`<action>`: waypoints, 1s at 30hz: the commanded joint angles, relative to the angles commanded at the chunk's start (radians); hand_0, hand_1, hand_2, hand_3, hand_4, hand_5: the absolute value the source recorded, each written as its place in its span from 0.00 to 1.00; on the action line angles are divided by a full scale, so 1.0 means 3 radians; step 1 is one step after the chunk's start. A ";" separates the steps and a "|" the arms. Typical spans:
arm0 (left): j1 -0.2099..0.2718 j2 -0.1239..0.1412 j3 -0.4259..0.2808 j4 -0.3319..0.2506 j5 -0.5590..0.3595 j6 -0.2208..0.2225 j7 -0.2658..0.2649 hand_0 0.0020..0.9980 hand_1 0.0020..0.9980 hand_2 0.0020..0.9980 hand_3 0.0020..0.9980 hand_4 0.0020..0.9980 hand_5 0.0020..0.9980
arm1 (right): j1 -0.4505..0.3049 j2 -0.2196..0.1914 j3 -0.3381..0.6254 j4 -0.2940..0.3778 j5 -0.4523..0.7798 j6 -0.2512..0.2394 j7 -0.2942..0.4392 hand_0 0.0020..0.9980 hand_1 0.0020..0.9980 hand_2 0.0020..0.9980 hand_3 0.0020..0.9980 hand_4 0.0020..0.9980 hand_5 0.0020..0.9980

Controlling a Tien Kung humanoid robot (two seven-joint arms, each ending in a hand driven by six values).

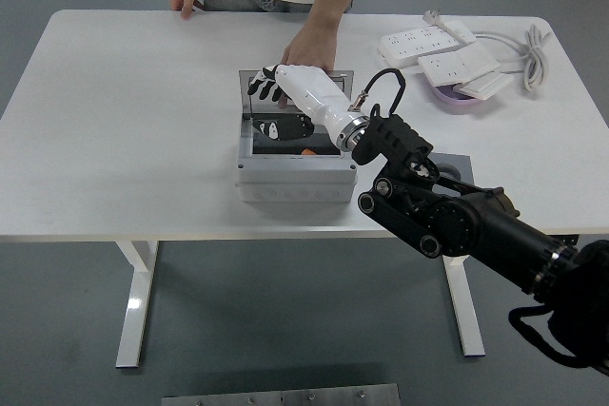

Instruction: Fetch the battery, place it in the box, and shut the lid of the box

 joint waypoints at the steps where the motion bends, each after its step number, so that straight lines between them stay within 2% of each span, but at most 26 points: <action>1: 0.0003 -0.0001 0.0000 0.0000 -0.0002 0.0001 -0.0001 0.64 0.71 0.57 0.56 0.66 0.05 | 0.0010 -0.0019 0.0023 0.0046 0.0010 0.0018 -0.0019 0.49 0.48 0.54 0.62 0.90 0.23; 2: 0.0007 -0.0002 0.0001 0.0001 -0.0004 0.0002 -0.0002 0.64 0.71 0.57 0.56 0.66 0.05 | 0.0023 -0.0038 0.0050 0.0092 0.0025 0.0037 -0.0037 0.49 0.48 0.54 0.62 0.90 0.23; 3: 0.0009 -0.0003 0.0001 0.0001 -0.0004 0.0002 -0.0003 0.64 0.71 0.57 0.56 0.66 0.05 | 0.0037 -0.0055 0.0076 0.0128 0.0046 0.0059 -0.0053 0.47 0.48 0.53 0.62 0.91 0.32; 8: 0.0008 -0.0003 0.0002 0.0003 -0.0001 0.0000 -0.0005 0.64 0.71 0.57 0.56 0.66 0.05 | 0.0125 -0.0124 0.0255 0.0149 0.0176 0.0302 -0.0171 0.47 0.48 0.53 0.62 0.91 0.32; 9: 0.0008 -0.0002 0.0001 0.0003 0.0000 0.0000 -0.0004 0.64 0.71 0.57 0.56 0.66 0.04 | 0.0135 -0.0135 0.0280 0.0134 0.0205 0.0335 -0.0185 0.42 0.46 0.53 0.63 0.89 0.49; 14: 0.0006 0.0004 -0.0013 0.0000 0.0022 0.0001 0.0011 0.64 0.71 0.57 0.56 0.66 0.04 | 0.0153 -0.0158 0.0349 0.0048 0.0325 0.0415 -0.0221 0.42 0.46 0.53 0.63 0.89 0.49; 15: 0.0003 0.0005 -0.0015 0.0000 0.0026 0.0000 0.0013 0.64 0.71 0.56 0.56 0.66 0.04 | 0.0154 -0.0155 0.0361 0.0024 0.0351 0.0432 -0.0231 0.64 0.64 0.67 0.72 0.95 0.91; 20: -0.0019 0.0001 -0.0016 0.0002 0.0038 -0.0005 0.0012 0.64 0.71 0.56 0.56 0.66 0.04 | 0.0156 -0.0142 0.0387 -0.0029 0.0423 0.0514 -0.0300 0.64 0.64 0.67 0.72 0.95 0.91; 21: -0.0022 0.0001 -0.0016 0.0002 0.0039 -0.0006 0.0012 0.64 0.71 0.56 0.56 0.66 0.04 | 0.0157 -0.0140 0.0389 -0.0034 0.0431 0.0523 -0.0311 0.94 0.81 0.79 0.82 1.00 1.00; 26: -0.0028 0.0002 -0.0025 0.0002 0.0055 -0.0008 0.0020 0.64 0.71 0.56 0.56 0.66 0.04 | 0.0167 -0.0128 0.0398 -0.0044 0.0454 0.0556 -0.0356 0.94 0.81 0.79 0.82 1.00 1.00; 27: -0.0029 0.0003 -0.0027 0.0002 0.0059 -0.0009 0.0022 0.64 0.71 0.56 0.56 0.66 0.03 | 0.0169 -0.0126 0.0397 -0.0047 0.0459 0.0558 -0.0362 1.00 0.90 0.87 0.94 1.00 1.00; 30: -0.0033 0.0006 -0.0027 0.0002 0.0062 -0.0009 0.0022 0.64 0.71 0.56 0.56 0.66 0.03 | 0.0174 -0.0119 0.0388 -0.0064 0.0477 0.0547 -0.0369 1.00 0.90 0.87 0.94 1.00 1.00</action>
